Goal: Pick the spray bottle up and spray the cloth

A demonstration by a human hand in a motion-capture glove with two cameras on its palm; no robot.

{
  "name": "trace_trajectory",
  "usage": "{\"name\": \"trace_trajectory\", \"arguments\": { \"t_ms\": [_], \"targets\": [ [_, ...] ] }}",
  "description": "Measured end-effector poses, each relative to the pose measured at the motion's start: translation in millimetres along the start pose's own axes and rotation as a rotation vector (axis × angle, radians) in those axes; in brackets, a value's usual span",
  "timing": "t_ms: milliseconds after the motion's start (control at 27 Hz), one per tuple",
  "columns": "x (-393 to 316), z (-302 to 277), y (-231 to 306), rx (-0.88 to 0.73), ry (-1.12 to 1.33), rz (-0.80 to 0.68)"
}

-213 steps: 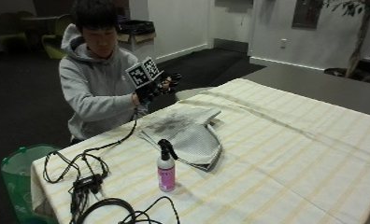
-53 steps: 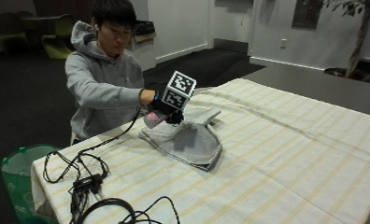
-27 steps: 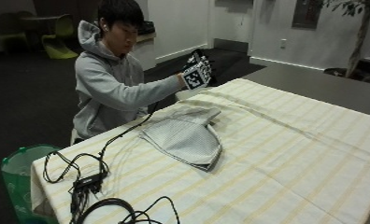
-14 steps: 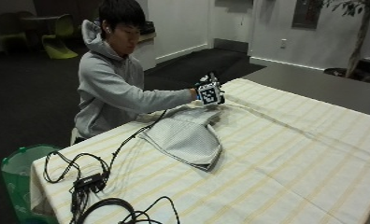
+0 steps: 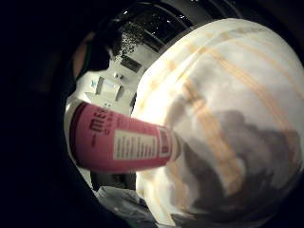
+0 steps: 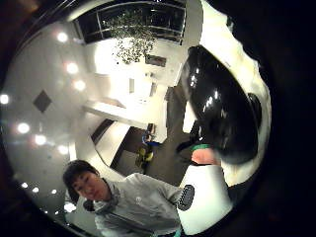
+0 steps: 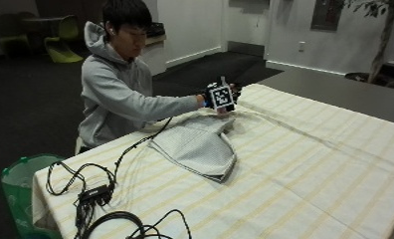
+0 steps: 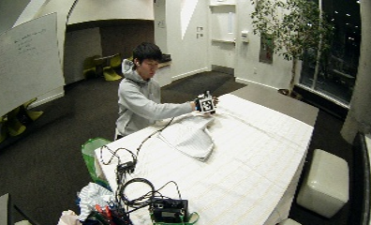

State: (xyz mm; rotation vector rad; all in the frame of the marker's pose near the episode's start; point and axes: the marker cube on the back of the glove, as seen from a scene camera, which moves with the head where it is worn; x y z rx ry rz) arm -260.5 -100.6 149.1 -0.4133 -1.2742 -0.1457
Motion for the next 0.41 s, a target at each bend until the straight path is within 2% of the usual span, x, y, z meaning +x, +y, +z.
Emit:
{"name": "trace_trajectory", "arguments": {
  "t_ms": [407],
  "targets": [
    [-12,-55,53,0.036,0.113,-0.042]
  ]
}}
